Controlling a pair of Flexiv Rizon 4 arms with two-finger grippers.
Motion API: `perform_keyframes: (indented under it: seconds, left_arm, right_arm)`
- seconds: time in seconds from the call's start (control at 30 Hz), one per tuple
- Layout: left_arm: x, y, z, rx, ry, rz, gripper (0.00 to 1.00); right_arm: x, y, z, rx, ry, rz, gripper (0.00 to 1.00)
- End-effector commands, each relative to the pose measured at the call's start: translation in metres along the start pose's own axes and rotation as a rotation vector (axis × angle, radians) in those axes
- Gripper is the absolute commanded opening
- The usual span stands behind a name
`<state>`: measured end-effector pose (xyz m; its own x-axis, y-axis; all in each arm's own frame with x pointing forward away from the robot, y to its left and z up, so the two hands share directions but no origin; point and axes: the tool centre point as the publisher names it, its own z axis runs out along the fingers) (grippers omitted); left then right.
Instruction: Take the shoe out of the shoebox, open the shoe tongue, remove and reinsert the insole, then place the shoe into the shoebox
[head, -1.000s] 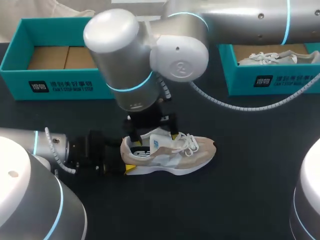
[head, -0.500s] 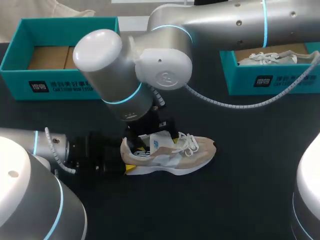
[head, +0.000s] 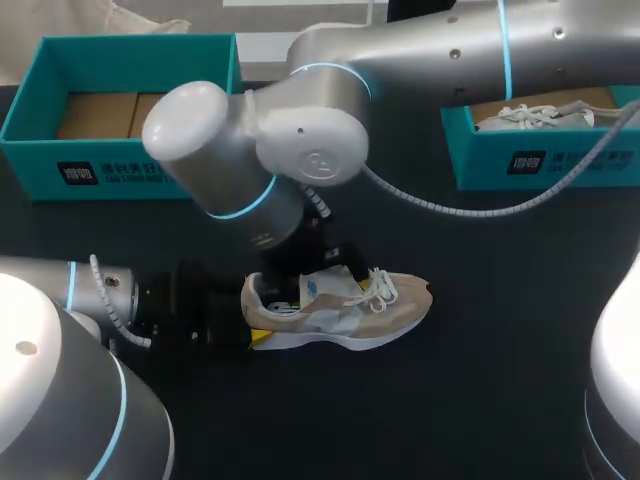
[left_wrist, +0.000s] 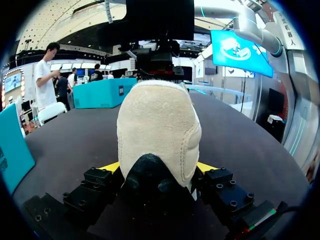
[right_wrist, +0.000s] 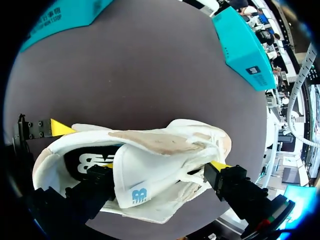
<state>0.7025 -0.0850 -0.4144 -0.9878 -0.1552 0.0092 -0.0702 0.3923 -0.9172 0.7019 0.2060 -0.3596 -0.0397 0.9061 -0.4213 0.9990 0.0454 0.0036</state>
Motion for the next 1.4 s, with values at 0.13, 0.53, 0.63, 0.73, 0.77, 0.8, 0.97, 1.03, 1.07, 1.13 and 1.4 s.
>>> perform_keyframes:
  seconds: [0.13, 0.53, 0.63, 0.73, 0.77, 0.8, 0.97, 1.03, 1.07, 1.13, 1.4]
  left_arm:
    - [0.001, 0.003, 0.001, -0.005, 0.002, 0.0, 0.0]
    - [0.001, 0.003, 0.001, -0.005, 0.002, 0.0, 0.0]
    - [0.001, 0.003, 0.001, -0.005, 0.002, 0.0, 0.0]
    - [0.001, 0.003, 0.001, -0.005, 0.002, 0.0, 0.0]
    - [0.001, 0.003, 0.001, -0.005, 0.002, 0.0, 0.0]
    - [0.001, 0.003, 0.001, -0.005, 0.002, 0.0, 0.0]
    - [0.001, 0.003, 0.001, -0.005, 0.002, 0.0, 0.0]
    - [0.001, 0.003, 0.001, -0.005, 0.002, 0.0, 0.0]
    - [0.001, 0.003, 0.001, -0.005, 0.002, 0.0, 0.0]
    - [0.001, 0.003, 0.001, -0.005, 0.002, 0.0, 0.0]
    - [0.001, 0.003, 0.001, -0.005, 0.002, 0.0, 0.0]
  right_arm:
    - [-0.017, -0.014, -0.025, -0.036, -0.031, 0.792, 0.96]
    - [-0.029, -0.013, -0.031, -0.018, 0.01, 0.738, 0.0]
    - [-0.03, -0.01, -0.026, -0.001, 0.054, 0.711, 0.0]
    - [-0.032, -0.007, -0.021, 0.015, 0.106, 0.683, 0.0]
    - [-0.034, -0.006, -0.019, 0.025, 0.111, 0.659, 0.0]
    - [-0.036, -0.004, -0.018, 0.03, 0.118, 0.639, 0.0]
    - [-0.057, -0.002, -0.014, 0.028, 0.16, 0.552, 0.0]
    - [-0.067, 0.0, -0.012, 0.029, 0.164, 0.521, 0.0]
    - [-0.071, 0.0, -0.011, 0.027, 0.162, 0.504, 0.0]
    - [-0.079, 0.002, -0.008, 0.03, 0.172, 0.478, 0.0]
    - [-0.096, 0.002, 0.019, 0.038, 0.151, 0.419, 0.0]
